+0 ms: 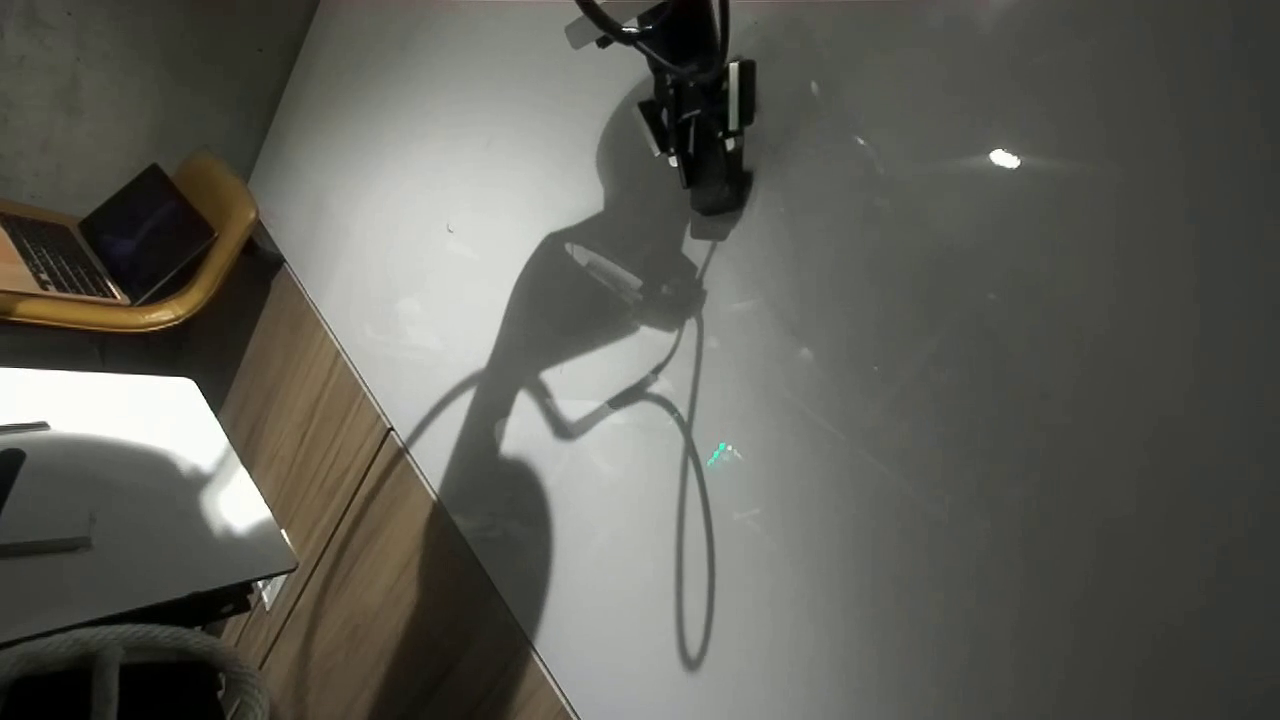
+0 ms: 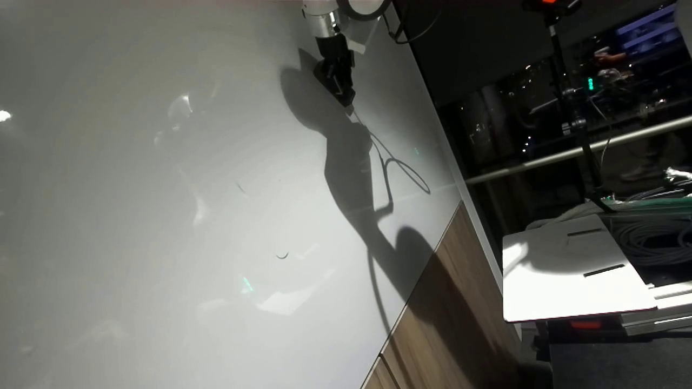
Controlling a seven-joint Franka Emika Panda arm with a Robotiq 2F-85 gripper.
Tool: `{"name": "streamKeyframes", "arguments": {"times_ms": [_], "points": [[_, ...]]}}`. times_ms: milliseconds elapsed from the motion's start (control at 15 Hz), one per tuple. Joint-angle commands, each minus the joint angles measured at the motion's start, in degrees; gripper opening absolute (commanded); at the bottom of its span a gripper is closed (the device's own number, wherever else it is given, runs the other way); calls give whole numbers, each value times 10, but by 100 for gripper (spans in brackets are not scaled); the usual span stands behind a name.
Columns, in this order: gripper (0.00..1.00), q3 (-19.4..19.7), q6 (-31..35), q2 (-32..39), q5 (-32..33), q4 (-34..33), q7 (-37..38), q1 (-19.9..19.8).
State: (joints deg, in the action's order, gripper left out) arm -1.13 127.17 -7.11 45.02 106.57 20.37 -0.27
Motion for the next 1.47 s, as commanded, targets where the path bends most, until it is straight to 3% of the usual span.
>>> {"name": "streamKeyframes", "arguments": {"times_ms": [0,267,600,1000,1200,1400], "points": [[28,-43,33,24,-6,24,53,31],[28,-100,21,71,-1,13,99,82],[28,-147,-9,183,20,-87,134,165],[28,-135,-56,278,32,-211,107,246],[28,-121,-76,280,28,-224,89,250],[28,-105,-74,246,20,-186,73,226]]}}
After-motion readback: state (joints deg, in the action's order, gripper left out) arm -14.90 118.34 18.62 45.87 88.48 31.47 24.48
